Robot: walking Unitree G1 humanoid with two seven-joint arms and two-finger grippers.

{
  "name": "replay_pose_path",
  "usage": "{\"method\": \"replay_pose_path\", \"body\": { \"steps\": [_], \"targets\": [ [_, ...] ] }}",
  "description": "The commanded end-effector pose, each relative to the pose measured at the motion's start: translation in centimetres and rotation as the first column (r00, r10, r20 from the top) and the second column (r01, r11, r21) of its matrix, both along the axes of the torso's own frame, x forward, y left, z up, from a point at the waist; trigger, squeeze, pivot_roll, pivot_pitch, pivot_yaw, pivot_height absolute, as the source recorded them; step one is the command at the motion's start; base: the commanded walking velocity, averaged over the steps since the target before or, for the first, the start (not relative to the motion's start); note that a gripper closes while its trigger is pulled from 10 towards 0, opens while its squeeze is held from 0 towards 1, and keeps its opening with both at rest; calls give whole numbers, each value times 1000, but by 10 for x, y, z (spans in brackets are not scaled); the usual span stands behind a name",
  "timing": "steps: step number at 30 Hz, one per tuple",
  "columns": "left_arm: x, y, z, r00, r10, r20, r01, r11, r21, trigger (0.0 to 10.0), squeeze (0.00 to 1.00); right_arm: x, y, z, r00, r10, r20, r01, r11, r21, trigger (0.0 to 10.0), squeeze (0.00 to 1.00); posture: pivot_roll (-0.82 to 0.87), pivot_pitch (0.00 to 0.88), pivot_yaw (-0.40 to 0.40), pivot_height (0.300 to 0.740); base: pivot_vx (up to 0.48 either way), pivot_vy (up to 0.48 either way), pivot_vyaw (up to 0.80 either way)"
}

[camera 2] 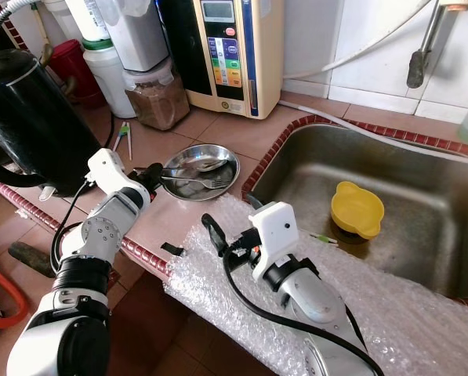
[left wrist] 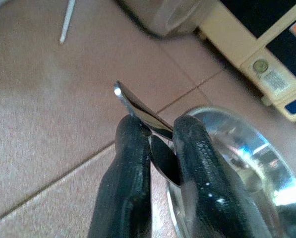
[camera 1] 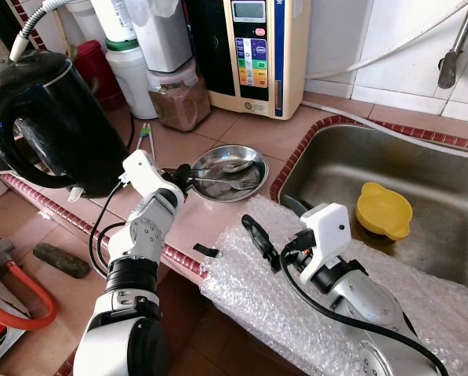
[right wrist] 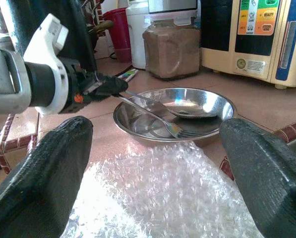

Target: Kitchen organization

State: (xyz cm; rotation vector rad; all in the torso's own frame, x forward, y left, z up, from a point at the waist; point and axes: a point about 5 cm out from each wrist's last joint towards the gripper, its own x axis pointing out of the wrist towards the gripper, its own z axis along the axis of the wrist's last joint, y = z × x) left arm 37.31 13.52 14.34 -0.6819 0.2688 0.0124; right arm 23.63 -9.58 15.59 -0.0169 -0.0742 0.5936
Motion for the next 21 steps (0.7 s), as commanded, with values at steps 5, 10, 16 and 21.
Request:
{"method": "replay_pose_path", "body": {
  "steps": [5, 10, 16, 21],
  "targets": [
    [-7, 13, -1, 997, 79, -20, -78, 996, 42, 0, 0, 0, 3, 2, 1000, 19, 3, -19, 1000, 8, 10000, 0, -243, 59, 193, 740, 0, 0, 0],
    [-11, 14, 7, 994, 111, 22, -112, 991, 70, 0, 0, 2, 4, 1, 1000, 14, 7, -14, 1000, 7, 10000, 0, -232, 51, 197, 740, 0, 0, 0],
    [-15, 9, 12, 995, 93, 36, -96, 989, 110, 0, 0, 3, 4, 1, 1000, 15, 8, -15, 1000, 7, 10000, 0, -228, 47, 196, 740, 0, 0, 0],
    [-17, 2, 18, 994, 27, 102, -43, 987, 155, 0, 0, 5, 4, 1, 1000, 13, 10, -13, 1000, 5, 10000, 0, -227, 45, 196, 740, 0, 0, 0]
  ]
}}
